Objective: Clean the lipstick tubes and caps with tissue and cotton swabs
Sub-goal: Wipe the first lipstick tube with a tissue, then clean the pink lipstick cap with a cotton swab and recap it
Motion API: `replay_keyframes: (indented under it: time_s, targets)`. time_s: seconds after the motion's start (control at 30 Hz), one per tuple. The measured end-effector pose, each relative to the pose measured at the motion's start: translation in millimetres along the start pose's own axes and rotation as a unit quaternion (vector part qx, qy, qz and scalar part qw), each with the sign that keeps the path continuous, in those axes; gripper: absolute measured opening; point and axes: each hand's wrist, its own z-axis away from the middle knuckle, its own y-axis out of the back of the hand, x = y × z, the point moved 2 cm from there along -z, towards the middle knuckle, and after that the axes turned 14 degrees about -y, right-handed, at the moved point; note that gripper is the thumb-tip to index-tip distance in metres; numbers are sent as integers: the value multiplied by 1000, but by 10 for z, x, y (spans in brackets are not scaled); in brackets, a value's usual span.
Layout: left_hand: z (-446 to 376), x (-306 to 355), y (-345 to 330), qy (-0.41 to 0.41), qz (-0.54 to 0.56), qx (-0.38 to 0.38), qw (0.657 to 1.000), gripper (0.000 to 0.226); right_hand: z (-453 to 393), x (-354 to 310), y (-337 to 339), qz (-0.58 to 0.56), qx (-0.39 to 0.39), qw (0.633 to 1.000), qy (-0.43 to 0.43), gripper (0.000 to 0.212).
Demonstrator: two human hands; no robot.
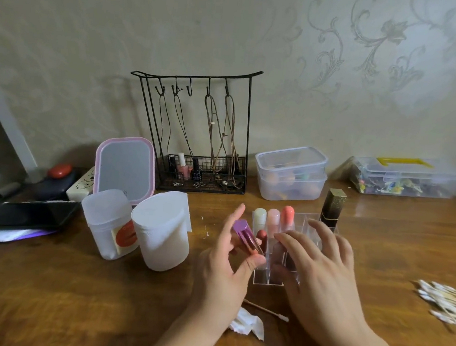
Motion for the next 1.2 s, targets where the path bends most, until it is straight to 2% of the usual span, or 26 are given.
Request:
replay_keyframes:
  time_s: [0.1,0.2,0.3,0.4,0.5,0.6,0.7,0.77,0.87,0.9,0.93,1.0,1.03,1.2]
  targets:
    - [38,-8,-61,-15,-25,-39,999,110,-7,-39,13,-15,20,1000,2,36]
    - [40,-48,-126,-38,-34,-61,997,110,-25,-66,20,-37,17,999,-16,34]
    - [37,-68,-156,-63,-55,-73,994,94,-54,-69,50,-67,23,997,-42,33]
    - [32,-74,-162,-68,-47,-83,993,83,-91,-70,157,-176,58,981,-59,36]
    - [29,-76,-142,-78,-67,-64,993,83,-119,-23,284,-324,55,941,-78,43]
    - [34,-9,-91,-99,-76,-25,992,81,-95,-3,357,-426,28,902,-61,34]
    - [47,156,-4,-182,-20,6,983,63,-14,-45,382,-470,-11,881,-46,32]
    - [50,269,55,-214,29,2,976,46,41,-77,395,-462,-8,885,-61,32]
    - [46,251,79,-253,-16,45,966,29,98,-108,371,-503,-39,859,-93,38]
    - [43,216,80,-267,-37,49,962,25,102,-108,369,-496,-42,863,-90,39]
    - [34,189,84,-278,-52,40,958,21,100,-111,380,-463,-37,882,-73,37]
    - [22,165,111,-290,-70,-3,954,17,90,-118,413,-389,-26,920,-30,30]
    - [24,171,126,-293,-72,-28,953,18,91,-110,426,-373,-22,928,-17,28]
    - [16,199,160,-283,-64,-114,950,20,107,-89,455,-373,-27,927,0,27]
